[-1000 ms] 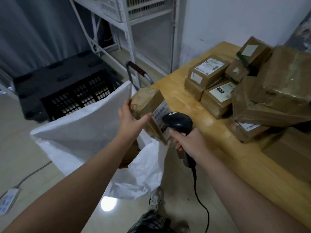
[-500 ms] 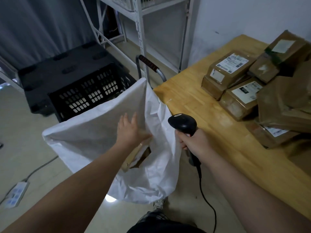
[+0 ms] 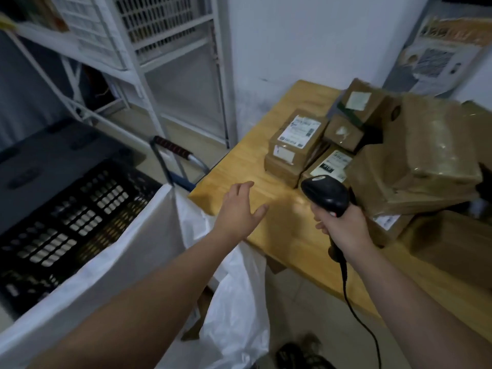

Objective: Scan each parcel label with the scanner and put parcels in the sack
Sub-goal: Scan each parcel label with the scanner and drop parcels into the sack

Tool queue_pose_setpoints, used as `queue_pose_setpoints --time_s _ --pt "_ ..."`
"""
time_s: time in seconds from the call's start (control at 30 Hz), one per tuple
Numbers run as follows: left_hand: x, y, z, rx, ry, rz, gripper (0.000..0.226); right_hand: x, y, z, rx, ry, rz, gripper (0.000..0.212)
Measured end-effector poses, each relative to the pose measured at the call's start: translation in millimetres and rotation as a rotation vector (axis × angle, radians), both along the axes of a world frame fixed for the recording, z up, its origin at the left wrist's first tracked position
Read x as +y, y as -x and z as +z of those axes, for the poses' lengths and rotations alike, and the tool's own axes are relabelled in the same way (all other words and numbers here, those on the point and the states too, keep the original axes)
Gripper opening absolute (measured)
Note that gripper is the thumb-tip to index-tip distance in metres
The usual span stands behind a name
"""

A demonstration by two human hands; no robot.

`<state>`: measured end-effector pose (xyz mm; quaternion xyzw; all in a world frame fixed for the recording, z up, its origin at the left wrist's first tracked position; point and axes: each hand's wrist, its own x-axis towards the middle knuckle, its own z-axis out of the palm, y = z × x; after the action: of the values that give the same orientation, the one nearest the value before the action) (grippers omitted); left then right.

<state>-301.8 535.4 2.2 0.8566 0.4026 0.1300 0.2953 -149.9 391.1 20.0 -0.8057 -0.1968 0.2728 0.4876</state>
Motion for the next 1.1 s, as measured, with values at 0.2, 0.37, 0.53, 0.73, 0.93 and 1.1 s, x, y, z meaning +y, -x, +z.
queue_pose_setpoints --time_s 0.2,0.37,0.53,0.73,0.93,1.1 --pt "38.9 -85.1 18.5 0.05 0.032 0.02 0.082 43.4 -52.4 19.5 0.037 -0.012 -0.045 0.013" --pt "74.6 -154.7 22.5 0.191 0.0 0.048 0.105 59.8 -77.4 12.9 0.154 -0.046 -0.077 0.019" --pt "93.5 -201.7 16.2 0.441 -0.054 0.056 0.123 59.4 -99.7 0.3 0.207 -0.064 -0.075 0.034" --pt "97.3 -210.6 8.4 0.362 0.057 0.096 0.118 62.5 -104.9 -7.1 0.226 -0.084 -0.041 0.032" --pt "90.4 -152.8 17.1 0.054 0.222 0.214 0.123 55.8 -88.4 5.0 0.251 -0.153 -0.086 0.025" --pt "43.8 -99.0 11.7 -0.136 0.406 0.222 0.12 36.2 -60.8 15.2 0.238 -0.319 -0.109 0.011"
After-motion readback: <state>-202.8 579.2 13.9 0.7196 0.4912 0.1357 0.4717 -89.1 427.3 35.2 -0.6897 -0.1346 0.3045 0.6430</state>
